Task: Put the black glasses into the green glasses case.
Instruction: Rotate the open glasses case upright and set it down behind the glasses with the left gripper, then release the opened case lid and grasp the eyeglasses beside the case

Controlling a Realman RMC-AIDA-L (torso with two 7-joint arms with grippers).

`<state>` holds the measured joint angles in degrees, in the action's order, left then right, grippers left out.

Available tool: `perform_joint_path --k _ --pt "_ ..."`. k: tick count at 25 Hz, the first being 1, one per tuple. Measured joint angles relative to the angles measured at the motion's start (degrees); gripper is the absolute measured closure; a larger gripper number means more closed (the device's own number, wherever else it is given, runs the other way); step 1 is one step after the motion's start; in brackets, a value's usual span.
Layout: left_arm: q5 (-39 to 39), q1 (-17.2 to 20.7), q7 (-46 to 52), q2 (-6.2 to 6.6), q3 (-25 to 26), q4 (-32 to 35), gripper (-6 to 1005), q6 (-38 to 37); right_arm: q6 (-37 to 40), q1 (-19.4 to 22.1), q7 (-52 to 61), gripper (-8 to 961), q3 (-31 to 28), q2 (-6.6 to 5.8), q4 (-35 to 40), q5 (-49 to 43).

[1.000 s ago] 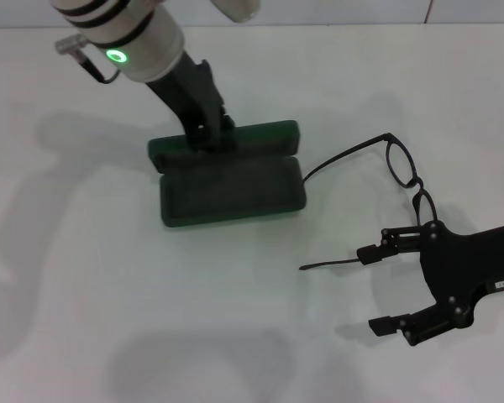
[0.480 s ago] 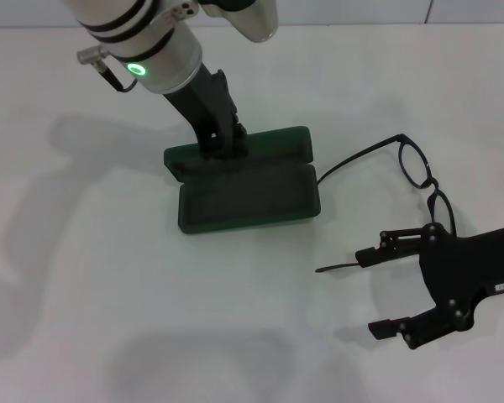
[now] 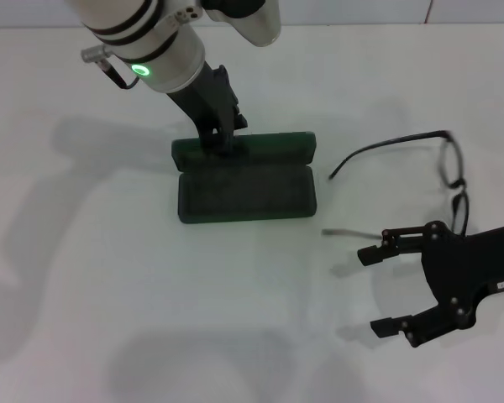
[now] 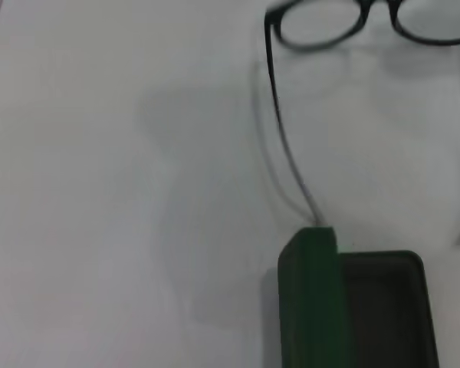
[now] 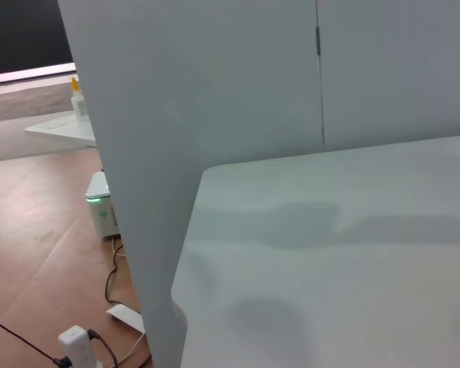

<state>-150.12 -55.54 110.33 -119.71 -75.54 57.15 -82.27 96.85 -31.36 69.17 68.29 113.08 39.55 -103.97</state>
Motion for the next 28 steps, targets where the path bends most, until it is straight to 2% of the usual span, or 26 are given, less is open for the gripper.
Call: perform_joint_path --k 2,7,10,13,17,20,24,27,28 --pt "0.2 0.0 0.0 0.00 0.1 0.1 761 0.1 -0.1 0.0 0.0 91 0.0 -0.04 0.0 0.0" --pt "0.6 0.2 0.4 0.13 2.3 0.2 590 -0.7 -0.3 0.0 0.0 91 -0.2 -0.18 0.0 0.0" --pt "3.8 1.6 -0.2 0.37 7.4 0.3 487 -3.1 -0.3 -0.1 0.0 91 -0.4 -0.36 0.0 0.0" --pt "11.3 4.4 -2.2 1.72 14.2 0.4 440 -6.7 -0.3 -0.1 0.3 91 -0.6 -0.66 0.0 0.0" --pt "23.0 11.5 -5.4 4.16 20.7 -0.1 413 -8.9 -0.5 -0.1 1.0 92 -0.6 -1.11 0.0 0.1" --pt "31.6 18.6 -8.3 5.00 22.7 0.0 393 -9.3 -0.6 -0.1 2.1 92 -1.4 -1.49 0.0 0.1" --pt "38.5 28.0 -14.1 4.82 25.3 -0.2 366 -9.7 -0.6 0.0 3.1 92 -3.1 -1.77 0.0 0.1" --pt "42.0 33.5 -17.8 4.49 25.7 -0.4 346 -10.1 -0.6 0.1 4.3 92 -3.7 -2.05 0.0 0.1" --pt "43.1 35.2 -19.2 4.32 25.7 -0.6 308 -10.3 -0.6 0.1 5.0 92 -4.0 -2.09 0.0 0.1"
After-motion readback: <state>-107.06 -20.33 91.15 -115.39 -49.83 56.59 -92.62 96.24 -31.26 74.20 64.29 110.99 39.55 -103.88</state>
